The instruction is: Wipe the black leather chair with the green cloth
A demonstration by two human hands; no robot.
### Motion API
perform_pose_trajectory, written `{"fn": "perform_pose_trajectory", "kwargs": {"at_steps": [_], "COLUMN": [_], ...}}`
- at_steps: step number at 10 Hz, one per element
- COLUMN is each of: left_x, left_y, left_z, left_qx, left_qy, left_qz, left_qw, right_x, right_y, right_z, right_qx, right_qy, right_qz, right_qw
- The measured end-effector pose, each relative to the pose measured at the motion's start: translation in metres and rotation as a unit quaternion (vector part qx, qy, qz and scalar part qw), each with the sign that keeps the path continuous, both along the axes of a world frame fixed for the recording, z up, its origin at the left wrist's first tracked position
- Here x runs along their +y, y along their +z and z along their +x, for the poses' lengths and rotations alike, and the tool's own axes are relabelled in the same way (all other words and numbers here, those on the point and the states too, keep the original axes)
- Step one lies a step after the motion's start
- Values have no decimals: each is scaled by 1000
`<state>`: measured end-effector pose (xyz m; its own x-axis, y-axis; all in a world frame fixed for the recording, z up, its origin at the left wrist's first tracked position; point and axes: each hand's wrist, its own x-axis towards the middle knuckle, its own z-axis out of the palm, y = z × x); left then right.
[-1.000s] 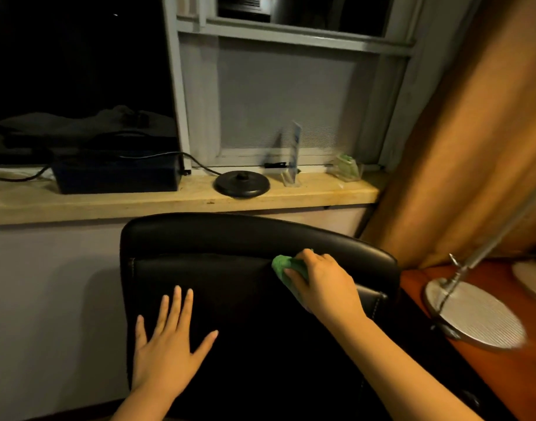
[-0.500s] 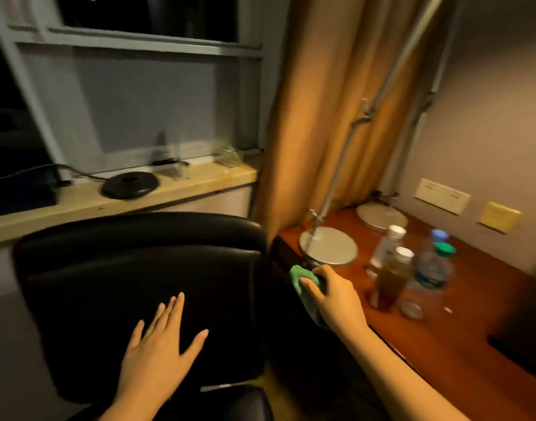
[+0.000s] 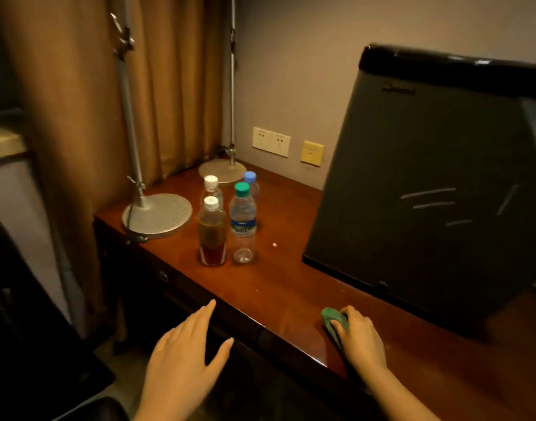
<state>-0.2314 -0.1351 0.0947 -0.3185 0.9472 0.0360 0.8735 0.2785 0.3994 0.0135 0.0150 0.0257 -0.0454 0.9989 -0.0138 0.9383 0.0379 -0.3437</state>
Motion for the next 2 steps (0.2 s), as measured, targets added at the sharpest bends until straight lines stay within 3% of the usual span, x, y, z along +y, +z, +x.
{"fn": "perform_pose_trajectory", "kwargs": {"at_steps": [2], "left_x": [21], "left_y": [-28], "left_z": [30], "left_qx": [18], "left_qy": [-21], "left_qz": [-18], "left_qw": [999], "right_x": [12], "right_y": [-34], "right_z": [19], "right_qx": [-10], "right_qy": [32], "right_qz": [32], "right_qw": [999]}}
